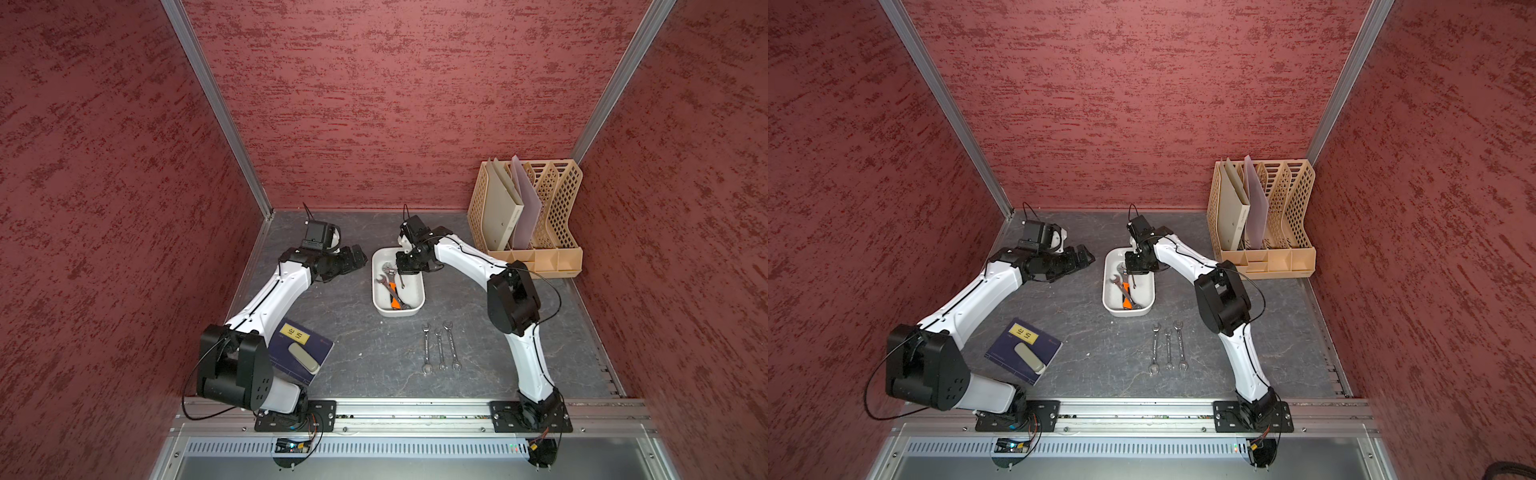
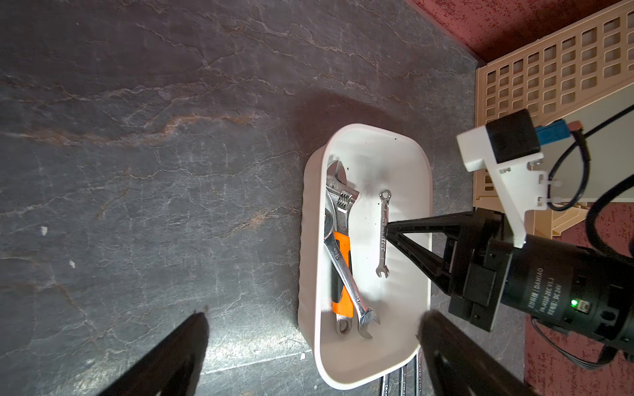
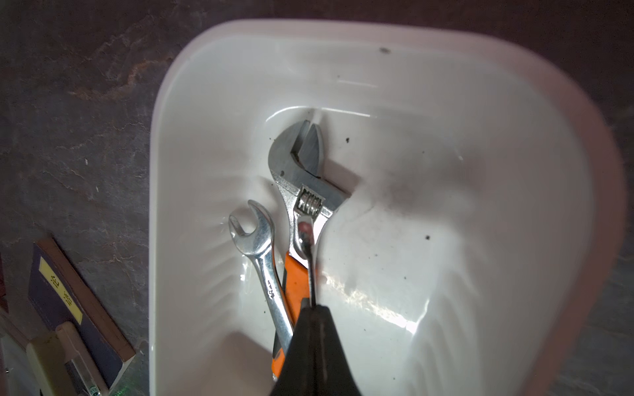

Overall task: Take out the wrench from the storage box
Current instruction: Place the wrench at the center of the board.

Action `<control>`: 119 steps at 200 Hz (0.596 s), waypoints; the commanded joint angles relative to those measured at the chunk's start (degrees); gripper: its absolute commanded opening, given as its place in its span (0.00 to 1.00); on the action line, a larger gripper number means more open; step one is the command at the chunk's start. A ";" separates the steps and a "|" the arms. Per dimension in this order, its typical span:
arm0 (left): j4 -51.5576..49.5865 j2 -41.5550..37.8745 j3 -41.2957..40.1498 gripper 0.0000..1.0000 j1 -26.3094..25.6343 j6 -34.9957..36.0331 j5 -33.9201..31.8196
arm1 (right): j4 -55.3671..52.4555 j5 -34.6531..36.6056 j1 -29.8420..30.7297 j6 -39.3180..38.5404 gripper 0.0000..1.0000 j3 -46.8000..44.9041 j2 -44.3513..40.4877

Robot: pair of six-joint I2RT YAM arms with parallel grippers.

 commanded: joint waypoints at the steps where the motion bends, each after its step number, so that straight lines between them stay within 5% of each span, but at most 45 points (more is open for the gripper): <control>1: 0.79 -1.52 -0.36 1.00 0.43 0.78 0.59 | 0.89 0.17 -0.65 1.01 0.00 -0.19 -4.90; 64: 0.87 -1.79 -0.03 1.00 -0.14 0.76 1.11 | 1.03 3.01 -1.27 1.88 0.00 -11.27 -17.83; 119: 0.48 -2.64 0.50 1.00 -1.84 0.95 0.63 | -1.68 8.63 -1.44 5.92 0.00 -34.56 -38.48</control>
